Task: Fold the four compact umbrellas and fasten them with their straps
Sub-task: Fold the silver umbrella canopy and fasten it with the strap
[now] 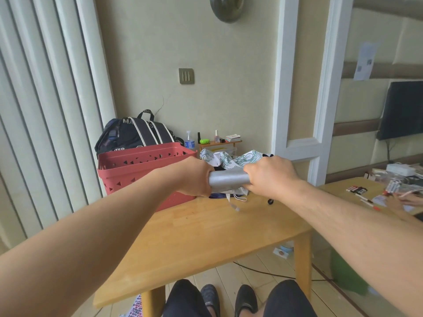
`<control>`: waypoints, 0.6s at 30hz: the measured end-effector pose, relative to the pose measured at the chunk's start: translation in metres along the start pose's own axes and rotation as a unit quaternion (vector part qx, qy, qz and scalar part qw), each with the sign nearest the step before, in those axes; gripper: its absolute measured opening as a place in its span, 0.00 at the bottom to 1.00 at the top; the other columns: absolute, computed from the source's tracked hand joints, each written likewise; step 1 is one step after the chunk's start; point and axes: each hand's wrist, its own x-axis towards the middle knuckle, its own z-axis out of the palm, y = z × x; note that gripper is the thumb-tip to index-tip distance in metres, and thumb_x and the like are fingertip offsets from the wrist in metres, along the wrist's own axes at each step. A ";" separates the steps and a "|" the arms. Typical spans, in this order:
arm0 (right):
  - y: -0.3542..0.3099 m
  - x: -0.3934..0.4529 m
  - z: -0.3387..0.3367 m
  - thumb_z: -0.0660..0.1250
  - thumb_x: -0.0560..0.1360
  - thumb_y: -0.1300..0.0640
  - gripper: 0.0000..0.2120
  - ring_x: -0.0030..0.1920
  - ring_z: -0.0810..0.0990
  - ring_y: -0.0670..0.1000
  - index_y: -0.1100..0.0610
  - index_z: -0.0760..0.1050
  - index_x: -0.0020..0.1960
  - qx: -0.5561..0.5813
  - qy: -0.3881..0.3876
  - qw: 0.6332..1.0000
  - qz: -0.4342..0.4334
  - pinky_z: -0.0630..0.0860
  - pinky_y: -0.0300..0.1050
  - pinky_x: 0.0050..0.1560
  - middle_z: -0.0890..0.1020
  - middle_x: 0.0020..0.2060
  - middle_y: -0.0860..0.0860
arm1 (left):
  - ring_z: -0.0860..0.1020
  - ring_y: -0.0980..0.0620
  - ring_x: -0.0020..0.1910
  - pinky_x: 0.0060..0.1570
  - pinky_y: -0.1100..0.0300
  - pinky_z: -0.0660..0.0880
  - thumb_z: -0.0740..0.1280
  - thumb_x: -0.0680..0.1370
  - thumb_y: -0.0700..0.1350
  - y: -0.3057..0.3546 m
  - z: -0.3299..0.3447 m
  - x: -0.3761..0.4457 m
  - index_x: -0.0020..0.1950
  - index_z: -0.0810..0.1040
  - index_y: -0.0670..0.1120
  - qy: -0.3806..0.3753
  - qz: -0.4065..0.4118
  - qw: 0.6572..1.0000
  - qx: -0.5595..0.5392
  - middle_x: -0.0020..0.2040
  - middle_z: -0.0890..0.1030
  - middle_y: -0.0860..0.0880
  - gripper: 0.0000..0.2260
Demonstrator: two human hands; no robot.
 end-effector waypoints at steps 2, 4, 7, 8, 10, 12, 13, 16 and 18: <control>-0.002 -0.001 -0.002 0.65 0.78 0.44 0.10 0.51 0.81 0.59 0.46 0.77 0.56 -0.006 -0.014 1.000 -0.002 0.73 0.48 0.42 0.81 0.50 0.51 | 0.81 0.46 0.44 0.46 0.50 0.82 0.71 0.72 0.52 -0.002 0.000 -0.001 0.52 0.79 0.51 -0.005 -0.006 1.000 0.024 0.43 0.81 0.50 0.11; -0.006 0.000 -0.004 0.65 0.77 0.46 0.09 0.51 0.79 0.59 0.46 0.77 0.56 -0.002 -0.038 0.999 0.006 0.74 0.48 0.43 0.80 0.51 0.52 | 0.80 0.46 0.51 0.50 0.48 0.81 0.70 0.73 0.54 0.000 0.000 0.000 0.59 0.77 0.52 0.003 0.002 0.998 0.065 0.49 0.79 0.51 0.16; -0.016 0.002 -0.006 0.64 0.77 0.46 0.09 0.47 0.75 0.58 0.46 0.78 0.54 0.013 -0.067 0.998 0.018 0.74 0.48 0.43 0.75 0.46 0.51 | 0.76 0.44 0.59 0.57 0.47 0.78 0.68 0.73 0.63 0.015 -0.002 0.004 0.72 0.71 0.56 0.054 0.044 0.996 0.055 0.59 0.76 0.50 0.28; -0.019 0.003 -0.007 0.63 0.77 0.45 0.09 0.46 0.74 0.57 0.46 0.78 0.53 0.021 -0.072 0.997 0.020 0.73 0.47 0.43 0.73 0.44 0.50 | 0.76 0.45 0.59 0.56 0.47 0.78 0.67 0.74 0.65 0.023 -0.002 0.005 0.71 0.72 0.55 0.071 0.063 0.994 0.056 0.59 0.77 0.50 0.28; -0.019 0.003 -0.007 0.62 0.77 0.42 0.10 0.43 0.75 0.56 0.46 0.77 0.49 0.045 -0.086 0.995 0.030 0.75 0.47 0.42 0.71 0.40 0.48 | 0.78 0.46 0.55 0.52 0.49 0.78 0.65 0.77 0.67 0.031 0.001 0.007 0.65 0.75 0.54 0.089 0.086 0.989 0.076 0.56 0.79 0.51 0.23; -0.013 0.002 -0.006 0.63 0.75 0.40 0.12 0.42 0.76 0.56 0.48 0.77 0.48 0.065 -0.103 0.992 0.035 0.79 0.48 0.44 0.72 0.38 0.46 | 0.78 0.47 0.51 0.47 0.50 0.78 0.64 0.79 0.65 0.026 0.004 0.006 0.60 0.76 0.53 0.084 0.070 0.990 0.089 0.53 0.80 0.53 0.19; -0.008 0.001 -0.006 0.64 0.74 0.39 0.13 0.42 0.77 0.56 0.48 0.77 0.47 0.067 -0.111 0.991 0.034 0.80 0.49 0.45 0.73 0.38 0.46 | 0.78 0.47 0.51 0.44 0.51 0.77 0.65 0.79 0.63 0.021 0.006 0.005 0.59 0.75 0.54 0.087 0.059 0.990 0.096 0.52 0.80 0.53 0.16; 0.001 -0.002 -0.004 0.66 0.72 0.36 0.16 0.41 0.78 0.53 0.49 0.76 0.44 0.080 -0.128 0.988 0.034 0.81 0.49 0.45 0.74 0.39 0.47 | 0.80 0.47 0.48 0.39 0.55 0.74 0.66 0.77 0.61 0.007 0.011 0.000 0.56 0.75 0.57 0.119 0.040 0.986 0.113 0.47 0.80 0.54 0.12; 0.004 -0.002 -0.004 0.67 0.71 0.35 0.18 0.38 0.78 0.51 0.50 0.76 0.41 0.095 -0.129 0.987 0.030 0.81 0.47 0.43 0.77 0.38 0.48 | 0.80 0.47 0.44 0.37 0.56 0.72 0.66 0.75 0.62 0.005 0.012 -0.002 0.54 0.77 0.56 0.149 0.032 0.981 0.123 0.43 0.80 0.55 0.13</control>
